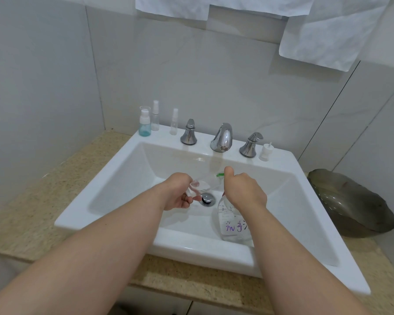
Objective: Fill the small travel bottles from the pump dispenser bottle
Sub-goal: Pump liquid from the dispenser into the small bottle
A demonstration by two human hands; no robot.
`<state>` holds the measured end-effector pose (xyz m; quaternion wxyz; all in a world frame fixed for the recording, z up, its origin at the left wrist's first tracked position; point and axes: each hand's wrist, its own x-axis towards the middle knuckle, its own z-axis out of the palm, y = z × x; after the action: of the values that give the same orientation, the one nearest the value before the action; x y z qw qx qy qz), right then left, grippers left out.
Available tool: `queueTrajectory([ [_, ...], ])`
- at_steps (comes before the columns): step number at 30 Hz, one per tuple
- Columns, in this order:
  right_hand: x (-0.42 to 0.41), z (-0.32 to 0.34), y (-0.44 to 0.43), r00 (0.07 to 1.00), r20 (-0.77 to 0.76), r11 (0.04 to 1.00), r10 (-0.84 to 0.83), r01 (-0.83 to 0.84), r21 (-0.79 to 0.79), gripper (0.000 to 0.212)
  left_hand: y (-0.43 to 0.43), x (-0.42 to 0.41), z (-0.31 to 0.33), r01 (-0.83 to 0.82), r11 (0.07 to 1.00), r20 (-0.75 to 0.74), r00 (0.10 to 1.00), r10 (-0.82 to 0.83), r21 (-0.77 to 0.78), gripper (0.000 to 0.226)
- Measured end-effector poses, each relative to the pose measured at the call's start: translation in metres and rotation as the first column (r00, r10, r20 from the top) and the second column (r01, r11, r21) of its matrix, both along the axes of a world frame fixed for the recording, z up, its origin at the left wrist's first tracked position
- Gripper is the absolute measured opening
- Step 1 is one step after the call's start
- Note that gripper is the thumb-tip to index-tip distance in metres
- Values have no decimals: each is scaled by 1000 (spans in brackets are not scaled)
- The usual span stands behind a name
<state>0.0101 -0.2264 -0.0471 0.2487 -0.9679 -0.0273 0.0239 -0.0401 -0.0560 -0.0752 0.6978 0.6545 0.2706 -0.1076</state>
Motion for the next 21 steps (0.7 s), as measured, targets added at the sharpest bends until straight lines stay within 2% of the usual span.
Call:
queueTrajectory([
  [9, 3, 0, 1, 999, -10, 999, 44, -45, -11, 49, -1, -2, 0, 5, 1000, 2, 1000, -5, 9, 27],
  [17, 0, -2, -4, 1000, -5, 1000, 1, -1, -10, 63, -2, -2, 2, 1, 1000, 10, 1000, -1, 3, 24],
  [19, 1, -3, -6, 999, -34, 1000, -2, 2, 15, 65, -1, -2, 2, 0, 1000, 13, 1000, 0, 6, 22],
  [21, 4, -4, -7, 994, -108, 994, 10, 2, 106, 64, -2, -2, 2, -7, 1000, 12, 1000, 7, 4, 22],
])
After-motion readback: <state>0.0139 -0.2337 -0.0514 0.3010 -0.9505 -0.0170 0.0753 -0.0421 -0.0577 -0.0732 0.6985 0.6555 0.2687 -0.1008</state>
